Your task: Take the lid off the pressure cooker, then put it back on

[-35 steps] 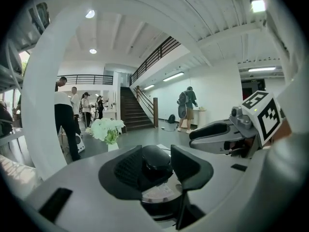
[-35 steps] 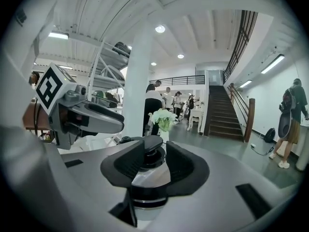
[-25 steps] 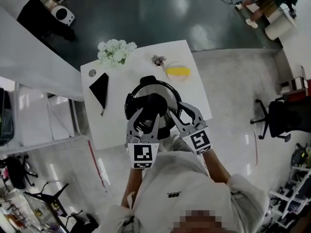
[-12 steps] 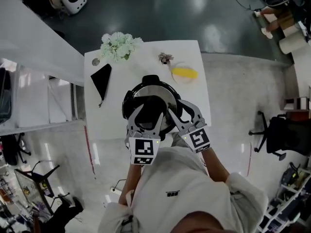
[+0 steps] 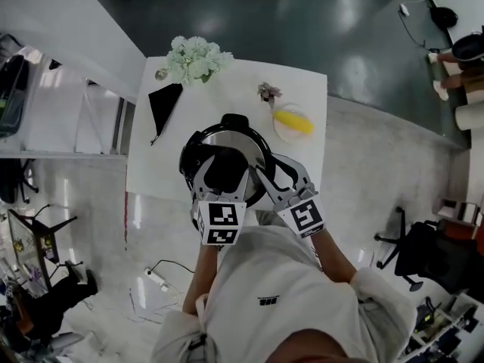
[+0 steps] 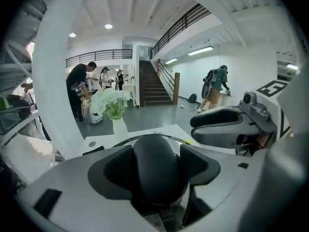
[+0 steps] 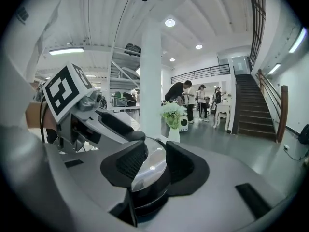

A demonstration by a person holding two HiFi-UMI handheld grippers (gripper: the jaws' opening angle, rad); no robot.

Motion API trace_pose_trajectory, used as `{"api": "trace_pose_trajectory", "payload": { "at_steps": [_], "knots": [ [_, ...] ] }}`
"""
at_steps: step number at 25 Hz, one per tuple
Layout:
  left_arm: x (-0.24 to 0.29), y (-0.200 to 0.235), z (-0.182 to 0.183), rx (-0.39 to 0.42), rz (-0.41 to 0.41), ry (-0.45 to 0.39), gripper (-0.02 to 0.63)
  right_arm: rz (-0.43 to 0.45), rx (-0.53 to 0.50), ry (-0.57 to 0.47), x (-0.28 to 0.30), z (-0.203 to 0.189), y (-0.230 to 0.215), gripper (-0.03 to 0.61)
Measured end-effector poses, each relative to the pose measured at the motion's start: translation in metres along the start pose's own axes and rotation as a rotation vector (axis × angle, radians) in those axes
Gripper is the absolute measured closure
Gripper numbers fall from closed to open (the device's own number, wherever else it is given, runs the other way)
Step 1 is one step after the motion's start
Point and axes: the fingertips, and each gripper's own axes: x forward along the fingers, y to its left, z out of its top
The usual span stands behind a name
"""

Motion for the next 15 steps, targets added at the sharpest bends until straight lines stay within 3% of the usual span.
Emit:
{"api": "trace_pose_trajectory", "payload": {
  "at_steps": [5,15],
  "knots": [
    [0.007,0.003,-0.006,-0.015,0.076,0.056,0.298,0.058,-0.019,-0.021,0.001,-0.001,-0.011,0.437],
    [0.007,0.004,-0.007,-0.020,0.055,0.076,0.302,0.082,-0.006,-0.006,0.009,0.005,-0.014,0.437]
  ]
}}
